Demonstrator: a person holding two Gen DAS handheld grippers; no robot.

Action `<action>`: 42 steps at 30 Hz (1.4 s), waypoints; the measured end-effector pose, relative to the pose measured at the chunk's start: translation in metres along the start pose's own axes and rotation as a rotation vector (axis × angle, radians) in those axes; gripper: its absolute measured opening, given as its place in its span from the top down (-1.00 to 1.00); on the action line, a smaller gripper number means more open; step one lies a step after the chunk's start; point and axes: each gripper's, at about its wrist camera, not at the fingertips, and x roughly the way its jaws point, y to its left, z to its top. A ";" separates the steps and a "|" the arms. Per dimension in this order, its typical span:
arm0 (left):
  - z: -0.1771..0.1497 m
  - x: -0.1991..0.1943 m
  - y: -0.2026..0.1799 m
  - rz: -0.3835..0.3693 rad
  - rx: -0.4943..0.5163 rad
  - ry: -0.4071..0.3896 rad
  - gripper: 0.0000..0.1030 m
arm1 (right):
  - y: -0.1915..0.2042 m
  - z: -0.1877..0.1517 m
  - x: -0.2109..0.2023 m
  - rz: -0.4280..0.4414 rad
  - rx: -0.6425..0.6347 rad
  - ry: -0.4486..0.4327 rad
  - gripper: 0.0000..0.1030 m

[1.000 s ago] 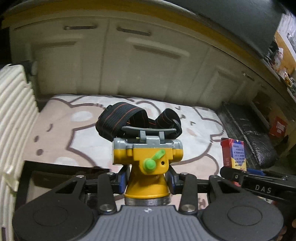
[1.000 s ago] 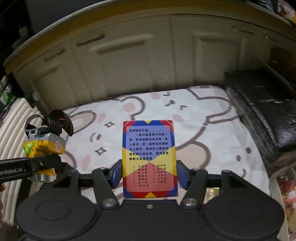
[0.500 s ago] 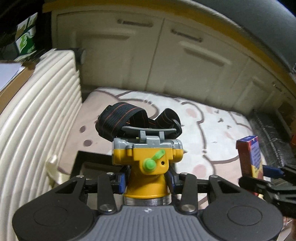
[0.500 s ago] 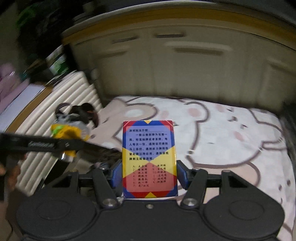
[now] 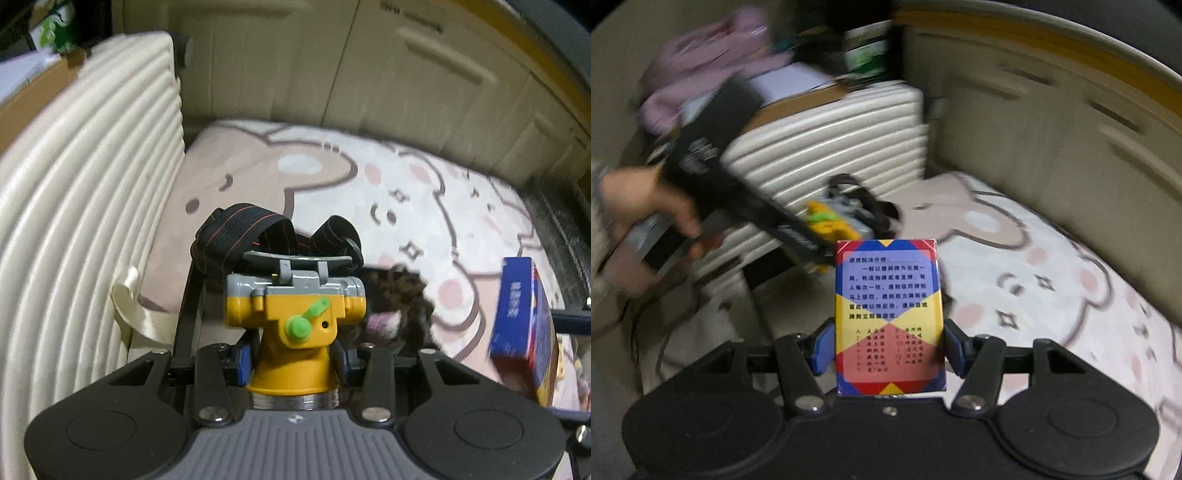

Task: Organize objects
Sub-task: 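Lift the headlamp with the left tool while the right tool lifts the card box, then lower the headlamp into the black box with the left tool while the right tool lowers the card box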

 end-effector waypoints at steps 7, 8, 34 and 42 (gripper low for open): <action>-0.008 0.026 0.019 0.041 0.033 0.086 0.18 | 0.017 0.015 0.043 0.100 -0.224 0.115 -0.17; -0.008 0.029 0.022 0.039 0.030 0.092 0.18 | 0.016 0.015 0.046 0.112 -0.238 0.126 -0.17; 0.004 0.064 0.019 0.032 0.050 0.109 0.17 | 0.030 0.017 0.099 0.344 -0.381 0.299 -0.43; 0.003 0.065 0.015 0.062 0.051 0.104 0.13 | 0.014 0.011 0.085 0.318 -0.308 0.298 -0.52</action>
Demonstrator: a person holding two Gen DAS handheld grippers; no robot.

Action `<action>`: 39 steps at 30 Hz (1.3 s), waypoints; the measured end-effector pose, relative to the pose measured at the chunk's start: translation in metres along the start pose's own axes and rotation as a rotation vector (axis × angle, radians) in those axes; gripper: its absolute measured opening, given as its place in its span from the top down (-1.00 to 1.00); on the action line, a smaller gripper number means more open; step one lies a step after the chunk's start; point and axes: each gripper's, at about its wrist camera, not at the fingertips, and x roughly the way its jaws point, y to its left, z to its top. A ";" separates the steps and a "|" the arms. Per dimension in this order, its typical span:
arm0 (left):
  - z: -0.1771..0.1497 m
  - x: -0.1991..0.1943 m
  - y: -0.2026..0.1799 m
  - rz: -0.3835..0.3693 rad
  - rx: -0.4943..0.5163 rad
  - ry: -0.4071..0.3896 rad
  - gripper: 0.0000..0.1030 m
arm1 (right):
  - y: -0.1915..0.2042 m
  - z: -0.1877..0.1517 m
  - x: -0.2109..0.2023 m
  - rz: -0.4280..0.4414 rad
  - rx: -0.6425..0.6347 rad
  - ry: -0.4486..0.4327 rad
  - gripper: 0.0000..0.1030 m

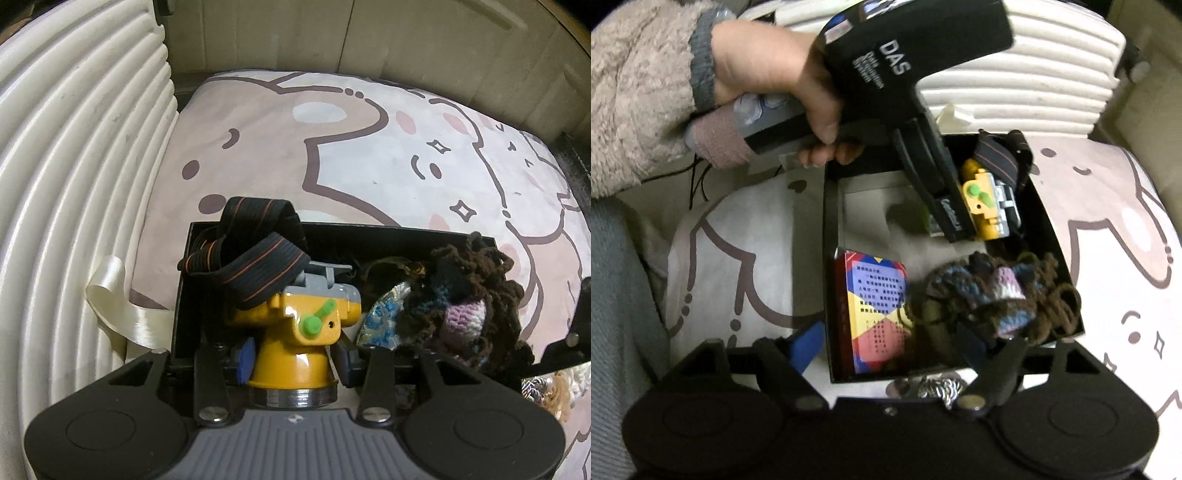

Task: Organize objects
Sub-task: 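Lower the headlamp into the black box with the left tool while the right tool lowers the card box, then open both tools to release the headlamp and card box in the black box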

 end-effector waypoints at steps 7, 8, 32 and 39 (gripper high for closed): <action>0.000 -0.016 0.004 -0.054 -0.068 -0.026 -0.10 | -0.015 -0.005 -0.016 0.015 0.131 -0.067 0.02; 0.000 -0.020 0.003 -0.066 -0.069 -0.029 -0.10 | -0.017 -0.005 -0.017 0.026 0.159 -0.073 0.23; -0.015 -0.045 -0.007 -0.115 0.001 0.017 0.31 | -0.015 0.002 0.024 0.007 0.293 0.111 0.91; -0.016 -0.053 0.002 -0.106 -0.077 -0.018 0.31 | -0.015 -0.005 -0.022 -0.055 0.388 -0.058 0.76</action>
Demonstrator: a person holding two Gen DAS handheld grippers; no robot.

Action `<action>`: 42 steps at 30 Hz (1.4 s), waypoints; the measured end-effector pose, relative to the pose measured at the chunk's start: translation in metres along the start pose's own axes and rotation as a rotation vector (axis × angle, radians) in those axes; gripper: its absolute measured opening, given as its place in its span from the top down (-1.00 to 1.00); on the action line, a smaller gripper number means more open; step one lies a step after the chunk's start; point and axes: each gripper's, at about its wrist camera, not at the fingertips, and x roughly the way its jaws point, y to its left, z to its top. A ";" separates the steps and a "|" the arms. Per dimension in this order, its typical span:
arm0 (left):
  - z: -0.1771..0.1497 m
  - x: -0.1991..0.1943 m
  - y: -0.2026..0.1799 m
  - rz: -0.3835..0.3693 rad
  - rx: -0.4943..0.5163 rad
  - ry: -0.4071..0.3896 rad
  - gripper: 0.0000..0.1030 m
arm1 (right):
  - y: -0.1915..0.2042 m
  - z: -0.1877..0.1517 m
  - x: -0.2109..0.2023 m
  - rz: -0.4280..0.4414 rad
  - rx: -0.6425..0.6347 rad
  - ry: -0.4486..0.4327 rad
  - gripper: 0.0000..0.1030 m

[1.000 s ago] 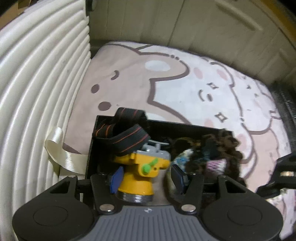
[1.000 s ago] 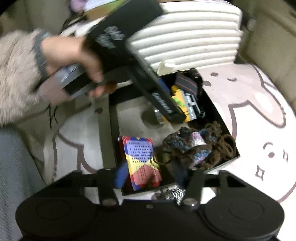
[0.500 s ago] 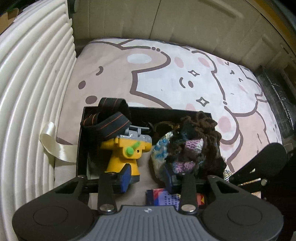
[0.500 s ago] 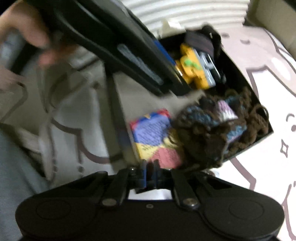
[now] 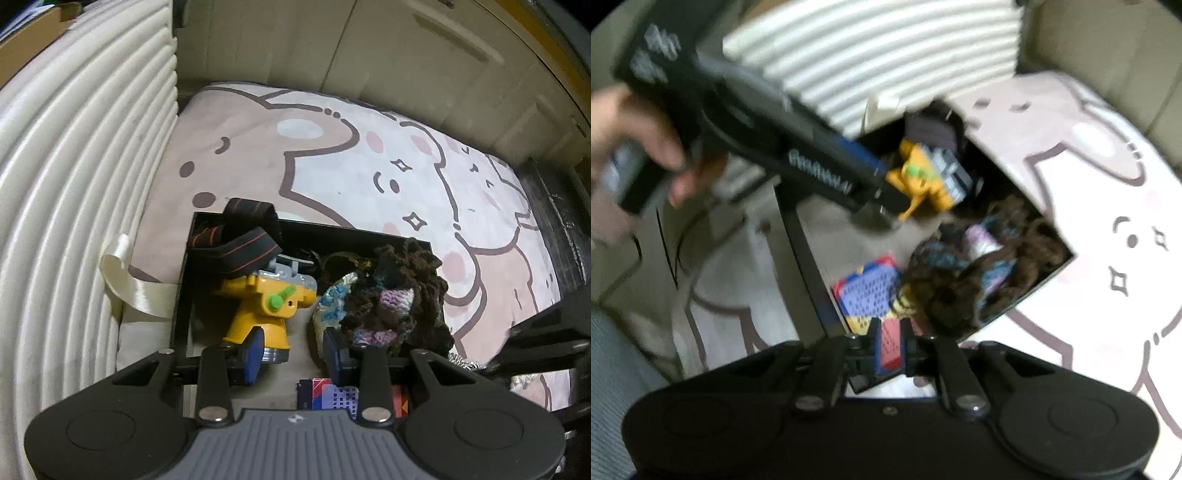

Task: Organize objects
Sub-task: 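Open both tools to release the headlamp and card box in the black box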

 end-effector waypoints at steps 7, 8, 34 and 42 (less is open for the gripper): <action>-0.007 -0.010 -0.004 0.018 -0.010 -0.002 0.31 | -0.002 -0.004 -0.027 -0.106 0.132 -0.148 0.53; -0.008 -0.013 -0.005 0.022 -0.013 -0.006 0.31 | -0.003 -0.008 -0.029 -0.126 0.155 -0.166 0.48; -0.040 -0.072 -0.039 0.178 0.021 -0.122 -0.93 | 0.002 -0.053 -0.062 -0.336 0.319 -0.292 -0.88; -0.049 -0.086 -0.043 0.214 0.018 -0.143 -0.99 | 0.006 -0.059 -0.073 -0.377 0.339 -0.318 -1.00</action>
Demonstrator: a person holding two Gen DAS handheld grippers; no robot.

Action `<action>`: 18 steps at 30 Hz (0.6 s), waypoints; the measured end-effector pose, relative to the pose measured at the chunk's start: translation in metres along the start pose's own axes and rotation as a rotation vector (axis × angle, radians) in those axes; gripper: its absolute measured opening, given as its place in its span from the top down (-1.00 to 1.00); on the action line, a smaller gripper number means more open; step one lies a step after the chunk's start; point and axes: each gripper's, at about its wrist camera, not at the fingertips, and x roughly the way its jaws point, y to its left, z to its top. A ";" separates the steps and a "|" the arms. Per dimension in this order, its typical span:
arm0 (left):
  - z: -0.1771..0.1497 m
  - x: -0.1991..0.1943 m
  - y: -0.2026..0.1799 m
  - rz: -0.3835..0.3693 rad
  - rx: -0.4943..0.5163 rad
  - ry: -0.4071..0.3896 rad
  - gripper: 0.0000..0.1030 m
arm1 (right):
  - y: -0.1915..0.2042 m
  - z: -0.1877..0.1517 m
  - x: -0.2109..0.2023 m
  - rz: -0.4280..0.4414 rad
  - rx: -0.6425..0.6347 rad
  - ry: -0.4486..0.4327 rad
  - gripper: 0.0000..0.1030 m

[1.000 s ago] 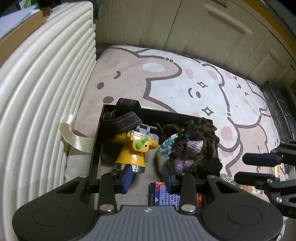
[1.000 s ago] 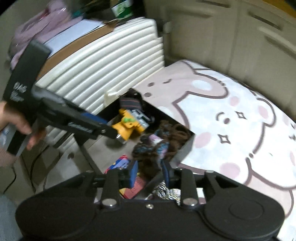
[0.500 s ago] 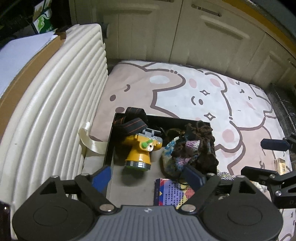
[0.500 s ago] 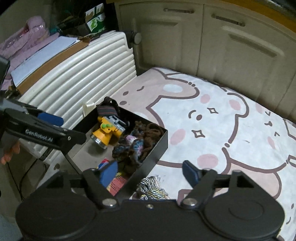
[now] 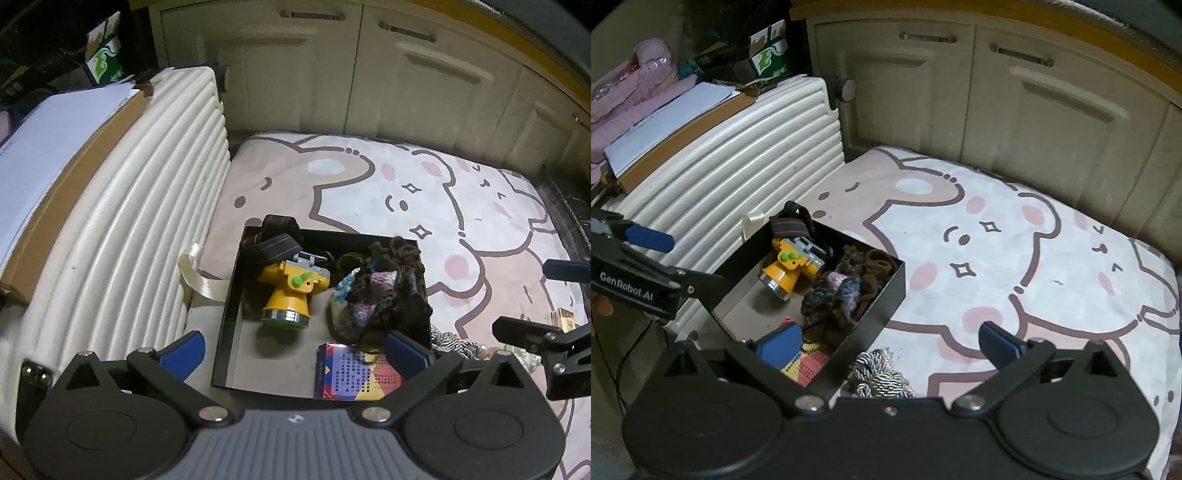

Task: Organize objects
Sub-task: 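Open both tools to release the headlamp and card box in the black box, then move the left tool to the white yarn ball while the right tool approaches the gold tissue pack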

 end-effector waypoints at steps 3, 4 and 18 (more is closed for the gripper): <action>-0.002 -0.005 -0.001 0.003 -0.006 -0.008 -0.99 | -0.002 -0.001 -0.005 -0.014 0.015 -0.009 -1.00; -0.003 -0.006 -0.001 0.004 -0.006 -0.009 -1.00 | -0.003 -0.001 -0.006 -0.020 0.022 -0.013 -1.00; -0.005 -0.014 -0.017 0.011 0.008 -0.026 -1.00 | -0.019 -0.009 -0.021 -0.055 0.063 -0.041 -1.00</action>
